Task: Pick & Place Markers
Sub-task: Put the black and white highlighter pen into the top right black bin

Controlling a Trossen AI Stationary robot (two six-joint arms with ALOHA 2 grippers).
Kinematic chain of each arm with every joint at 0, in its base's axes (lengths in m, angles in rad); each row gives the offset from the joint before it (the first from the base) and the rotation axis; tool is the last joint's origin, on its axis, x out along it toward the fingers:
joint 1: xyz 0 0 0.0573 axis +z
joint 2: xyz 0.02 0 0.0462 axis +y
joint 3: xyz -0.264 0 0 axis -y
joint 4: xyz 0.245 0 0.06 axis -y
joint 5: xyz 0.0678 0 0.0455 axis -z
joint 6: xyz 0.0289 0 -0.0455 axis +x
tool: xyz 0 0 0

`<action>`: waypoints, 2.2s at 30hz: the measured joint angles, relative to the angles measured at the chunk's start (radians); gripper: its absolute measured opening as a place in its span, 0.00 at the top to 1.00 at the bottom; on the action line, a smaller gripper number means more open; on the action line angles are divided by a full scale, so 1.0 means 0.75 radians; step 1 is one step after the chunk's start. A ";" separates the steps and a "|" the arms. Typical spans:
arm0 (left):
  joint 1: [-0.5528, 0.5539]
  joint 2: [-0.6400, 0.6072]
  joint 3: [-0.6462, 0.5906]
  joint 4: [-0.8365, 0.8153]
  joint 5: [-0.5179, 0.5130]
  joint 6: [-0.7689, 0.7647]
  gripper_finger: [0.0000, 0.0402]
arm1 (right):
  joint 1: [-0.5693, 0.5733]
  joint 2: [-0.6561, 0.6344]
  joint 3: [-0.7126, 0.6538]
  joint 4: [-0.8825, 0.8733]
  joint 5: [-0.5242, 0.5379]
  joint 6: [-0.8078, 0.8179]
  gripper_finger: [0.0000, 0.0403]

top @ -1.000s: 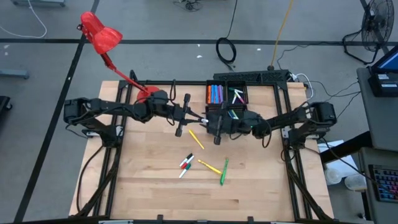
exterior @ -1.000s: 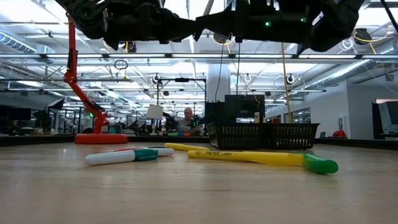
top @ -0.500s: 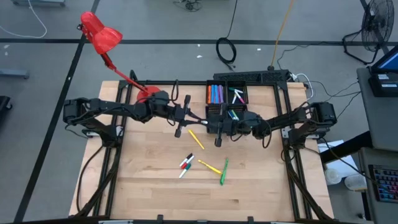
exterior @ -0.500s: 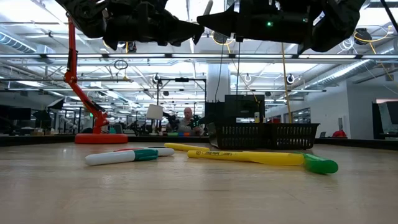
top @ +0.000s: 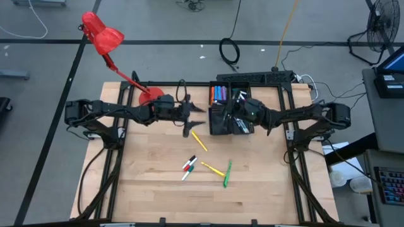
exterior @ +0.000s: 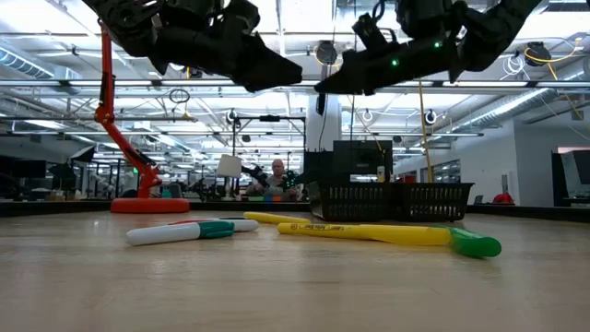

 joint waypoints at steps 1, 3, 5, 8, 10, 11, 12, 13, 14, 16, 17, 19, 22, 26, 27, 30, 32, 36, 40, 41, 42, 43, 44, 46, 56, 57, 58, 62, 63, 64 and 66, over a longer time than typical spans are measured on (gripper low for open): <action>0.002 -0.001 0.001 0.007 -0.057 0.016 0.42 | -0.024 -0.008 -0.001 -0.040 -0.008 0.017 0.93; 0.002 -0.002 0.001 0.007 -0.172 0.032 0.40 | -0.072 -0.013 -0.024 -0.066 -0.022 0.027 0.93; -0.002 -0.002 0.001 0.005 -0.271 0.030 0.39 | -0.125 -0.013 -0.051 -0.070 0.009 0.034 0.93; 0.002 -0.002 0.001 -0.036 -0.366 0.012 0.37 | -0.207 -0.013 -0.099 -0.071 0.082 0.076 0.93; 0.002 -0.002 0.001 -0.091 -0.402 0.014 0.37 | -0.274 -0.013 -0.132 -0.094 0.077 0.121 0.93; 0.001 -0.002 0.001 -0.107 -0.406 0.014 0.38 | -0.311 -0.013 -0.146 -0.115 0.074 0.158 0.93; 0.000 -0.002 0.001 -0.118 -0.408 0.014 0.38 | -0.346 -0.012 -0.159 -0.134 0.074 0.194 0.93; -0.001 -0.002 0.001 -0.124 -0.408 0.014 0.39 | -0.376 -0.012 -0.172 -0.155 0.076 0.226 0.93; 0.000 -0.002 0.001 -0.125 -0.409 0.014 0.39 | -0.404 -0.012 -0.186 -0.174 0.076 0.253 0.93; 0.002 -0.002 0.001 -0.124 -0.414 0.014 0.40 | -0.451 -0.012 -0.216 -0.194 0.068 0.303 0.93; 0.002 -0.002 0.001 -0.124 -0.414 0.014 0.41 | -0.469 -0.011 -0.229 -0.201 0.068 0.329 0.93; 0.001 -0.002 0.001 -0.124 -0.414 0.014 0.42 | -0.501 -0.011 -0.238 -0.218 0.068 0.364 0.93; 0.001 -0.002 0.001 -0.124 -0.414 0.008 0.44 | -0.523 -0.012 -0.239 -0.253 0.069 0.426 0.89; 0.002 -0.002 0.001 -0.125 -0.414 0.007 0.45 | -0.525 -0.012 -0.239 -0.249 0.067 0.428 0.79; 0.002 -0.002 0.001 -0.128 -0.414 0.007 0.46 | -0.525 -0.012 -0.239 -0.249 0.067 0.424 0.77; 0.001 -0.002 0.001 -0.163 -0.412 -0.051 0.45 | -0.524 -0.012 -0.239 -0.229 0.067 0.412 0.71; 0.002 -0.002 0.001 -0.203 -0.373 -0.110 0.44 | -0.513 -0.023 -0.239 -0.228 0.068 0.373 0.67; -0.009 -0.002 0.002 -0.356 -0.231 -0.128 0.44 | -0.456 -0.114 -0.240 -0.234 0.069 0.253 0.60; -0.093 -0.002 0.002 -0.563 -0.038 -0.075 0.46 | -0.346 -0.259 -0.240 -0.242 0.068 0.200 0.56; -0.138 -0.002 0.002 -0.606 -0.029 -0.061 0.47 | -0.310 -0.297 -0.240 -0.242 0.067 0.200 0.56; -0.184 -0.002 0.002 -0.637 -0.040 -0.053 0.48 | -0.274 -0.335 -0.240 -0.245 0.067 0.203 0.56; -0.234 0.001 0.002 -0.647 -0.081 -0.051 0.49 | -0.235 -0.370 -0.240 -0.244 0.067 0.204 0.56; -0.281 0.004 0.002 -0.643 -0.135 -0.058 0.50 | -0.194 -0.405 -0.240 -0.243 0.067 0.204 0.56; -0.370 0.020 0.002 -0.615 -0.270 -0.101 0.51 | -0.114 -0.472 -0.240 -0.246 0.067 0.204 0.57; -0.629 0.236 0.003 -0.759 -0.532 -0.719 0.48 | 0.271 -0.610 -0.240 -0.103 0.066 0.203 0.58; -0.644 0.251 0.003 -0.790 -0.534 -0.772 0.48 | 0.298 -0.607 -0.240 -0.086 0.065 0.198 0.58; -0.659 0.264 0.003 -0.818 -0.537 -0.813 0.48 | 0.323 -0.602 -0.240 -0.071 0.066 0.193 0.58; -0.704 0.301 0.003 -0.834 -0.575 -0.881 0.50 | 0.390 -0.582 -0.240 -0.034 0.072 0.185 0.59; -0.712 0.303 0.003 -0.832 -0.576 -0.896 0.51 | 0.401 -0.575 -0.240 -0.019 0.073 0.200 0.59; -0.717 0.304 0.003 -0.832 -0.576 -0.904 0.52 | 0.409 -0.570 -0.239 -0.012 0.073 0.220 0.59; -0.726 0.304 0.003 -0.832 -0.576 -0.900 0.53 | 0.425 -0.560 -0.239 -0.009 0.074 0.264 0.59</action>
